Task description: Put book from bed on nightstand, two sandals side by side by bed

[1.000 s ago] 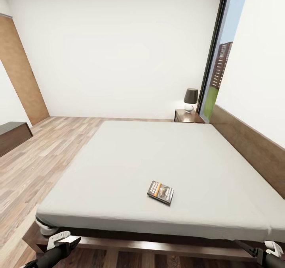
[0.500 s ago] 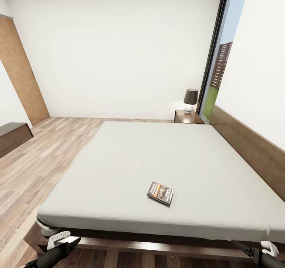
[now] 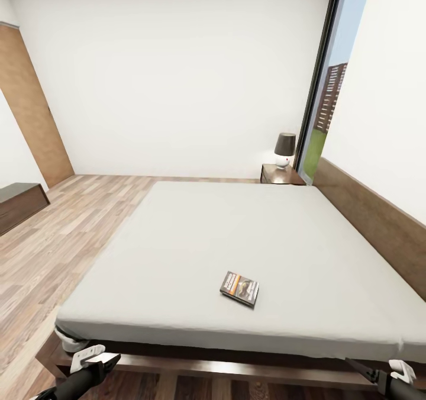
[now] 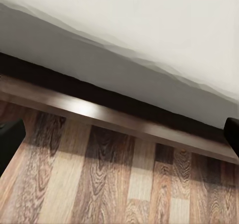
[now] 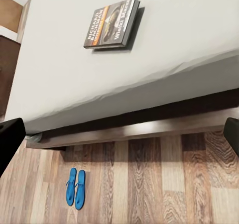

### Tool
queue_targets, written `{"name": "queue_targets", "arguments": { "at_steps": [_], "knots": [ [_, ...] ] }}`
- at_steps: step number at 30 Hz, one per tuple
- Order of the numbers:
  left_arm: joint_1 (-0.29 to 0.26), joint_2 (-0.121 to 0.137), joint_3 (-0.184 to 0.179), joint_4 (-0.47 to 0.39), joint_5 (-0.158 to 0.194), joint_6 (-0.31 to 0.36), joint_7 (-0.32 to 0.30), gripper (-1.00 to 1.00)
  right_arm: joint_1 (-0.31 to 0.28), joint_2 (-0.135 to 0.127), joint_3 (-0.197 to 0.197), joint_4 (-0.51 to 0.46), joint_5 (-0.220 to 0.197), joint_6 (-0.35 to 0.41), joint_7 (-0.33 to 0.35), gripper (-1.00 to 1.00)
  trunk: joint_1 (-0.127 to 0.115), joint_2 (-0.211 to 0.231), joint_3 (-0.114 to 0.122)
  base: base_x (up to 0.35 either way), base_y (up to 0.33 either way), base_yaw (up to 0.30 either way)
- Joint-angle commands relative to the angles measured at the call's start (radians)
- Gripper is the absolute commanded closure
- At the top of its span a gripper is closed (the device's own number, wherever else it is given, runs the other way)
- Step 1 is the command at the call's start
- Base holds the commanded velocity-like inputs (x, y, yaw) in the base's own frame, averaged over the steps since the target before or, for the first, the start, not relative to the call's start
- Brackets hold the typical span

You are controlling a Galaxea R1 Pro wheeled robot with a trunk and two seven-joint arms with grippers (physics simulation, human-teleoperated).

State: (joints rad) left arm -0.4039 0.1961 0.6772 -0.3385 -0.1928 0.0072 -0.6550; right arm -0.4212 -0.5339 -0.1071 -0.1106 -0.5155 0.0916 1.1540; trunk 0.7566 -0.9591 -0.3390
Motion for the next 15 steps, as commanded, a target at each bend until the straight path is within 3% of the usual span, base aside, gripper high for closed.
{"name": "queue_targets", "arguments": {
  "at_steps": [1,15],
  "knots": [
    [-0.001,-0.001,0.009,-0.001,-0.010,0.001,-0.006,-1.00,-0.001,0.000,-0.008,0.000,0.003,0.010,0.004,-1.00,0.000,-0.001,-0.001,0.000,0.000,0.000],
    [-0.001,-0.001,0.008,-0.001,-0.010,0.001,-0.006,-1.00,-0.001,0.000,-0.009,-0.002,0.003,0.010,0.004,-1.00,0.000,-0.001,-0.013,0.000,0.000,0.000]
  ]
}}
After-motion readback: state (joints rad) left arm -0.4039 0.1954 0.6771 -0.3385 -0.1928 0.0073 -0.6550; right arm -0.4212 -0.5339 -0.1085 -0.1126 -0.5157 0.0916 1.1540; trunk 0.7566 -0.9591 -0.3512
